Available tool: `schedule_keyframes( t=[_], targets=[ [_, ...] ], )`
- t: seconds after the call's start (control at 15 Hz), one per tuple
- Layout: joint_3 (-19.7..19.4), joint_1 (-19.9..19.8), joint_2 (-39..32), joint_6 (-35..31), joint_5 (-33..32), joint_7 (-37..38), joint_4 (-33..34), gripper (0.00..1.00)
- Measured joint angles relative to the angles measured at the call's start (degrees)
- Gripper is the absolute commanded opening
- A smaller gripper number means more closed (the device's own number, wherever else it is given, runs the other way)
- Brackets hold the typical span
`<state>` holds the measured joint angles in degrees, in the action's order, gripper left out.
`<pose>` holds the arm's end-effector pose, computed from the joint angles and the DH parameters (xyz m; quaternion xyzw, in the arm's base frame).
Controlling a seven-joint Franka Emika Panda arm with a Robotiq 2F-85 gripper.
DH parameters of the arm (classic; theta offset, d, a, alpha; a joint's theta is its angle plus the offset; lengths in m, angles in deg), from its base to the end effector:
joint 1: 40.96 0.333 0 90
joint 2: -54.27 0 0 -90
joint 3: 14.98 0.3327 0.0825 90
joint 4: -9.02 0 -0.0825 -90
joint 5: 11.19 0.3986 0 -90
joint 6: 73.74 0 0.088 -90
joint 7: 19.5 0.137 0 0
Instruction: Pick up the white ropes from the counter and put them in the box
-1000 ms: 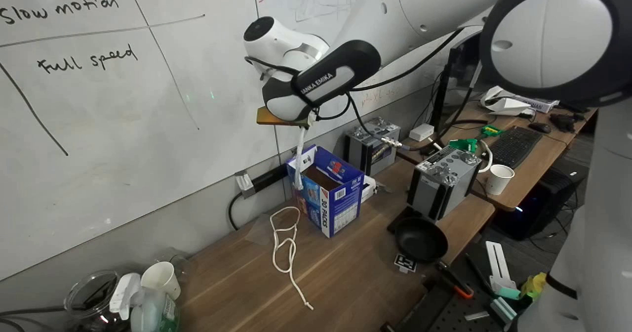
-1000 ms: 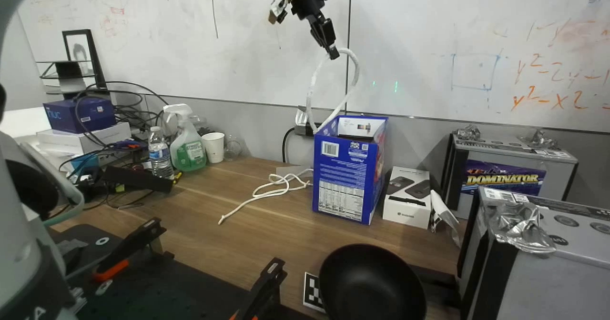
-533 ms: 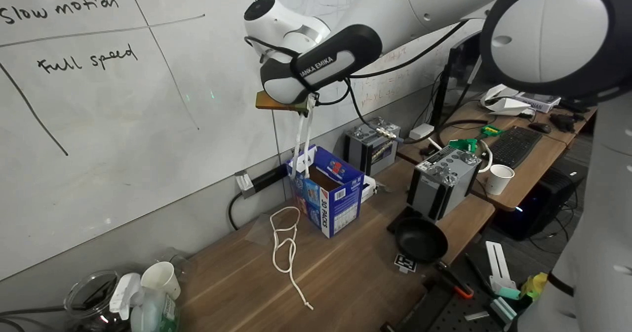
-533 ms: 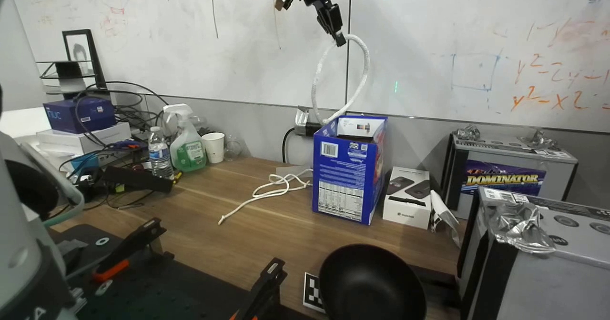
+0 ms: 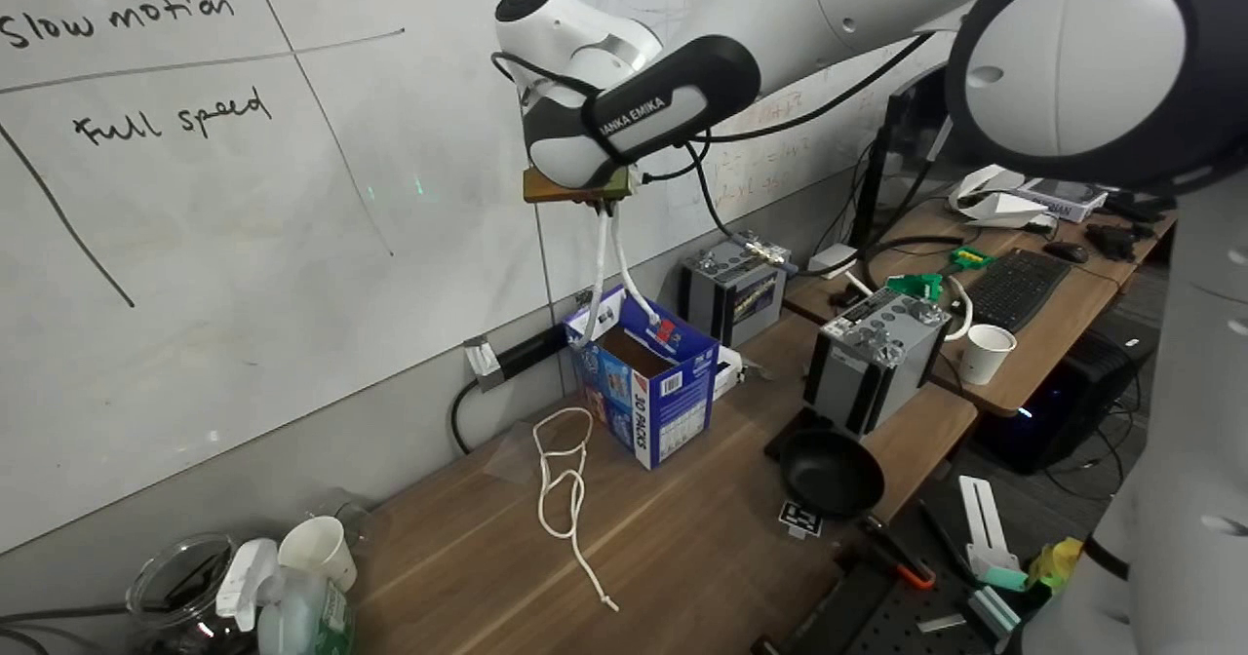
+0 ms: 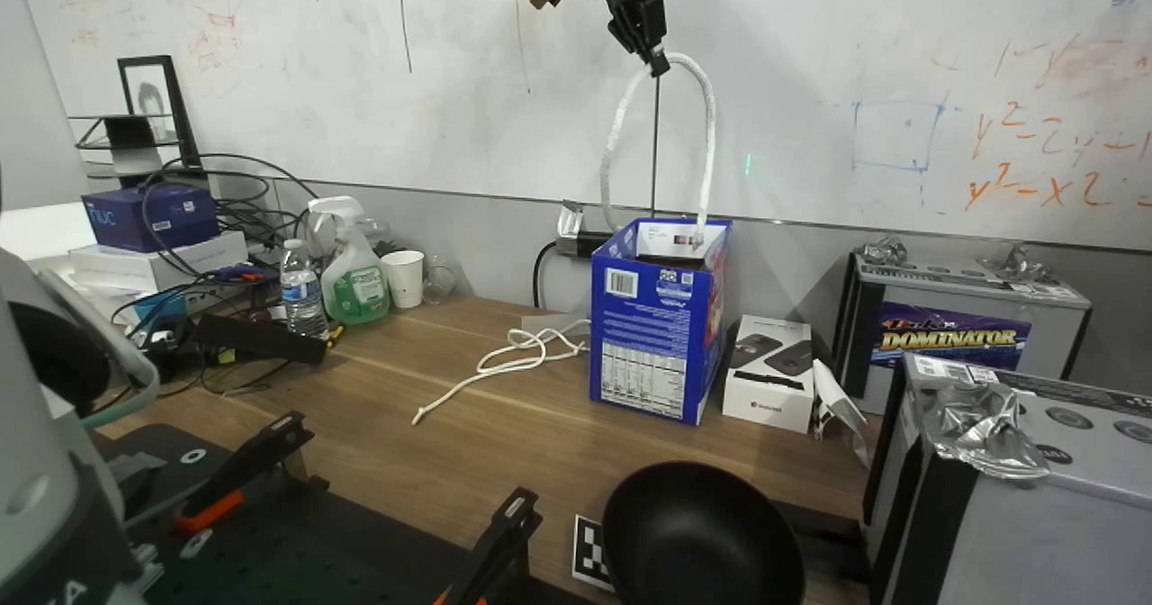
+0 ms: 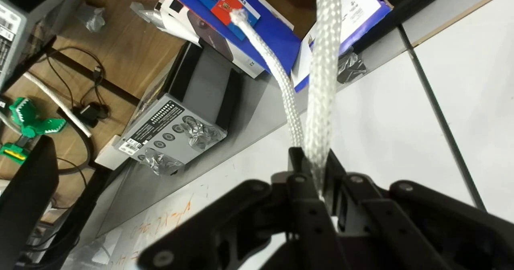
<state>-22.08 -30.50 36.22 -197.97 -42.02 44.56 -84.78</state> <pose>0.7010 0.0171 0.4482 0.8881 -0.3698 0.2263 0.1529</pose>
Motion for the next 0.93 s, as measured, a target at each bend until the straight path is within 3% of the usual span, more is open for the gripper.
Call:
schedule_keyframes(
  t=[0.93],
  targets=[
    [0.1, -2.3, -0.3, -5.3, 0.0, -2.4, -5.4, 0.13]
  ],
)
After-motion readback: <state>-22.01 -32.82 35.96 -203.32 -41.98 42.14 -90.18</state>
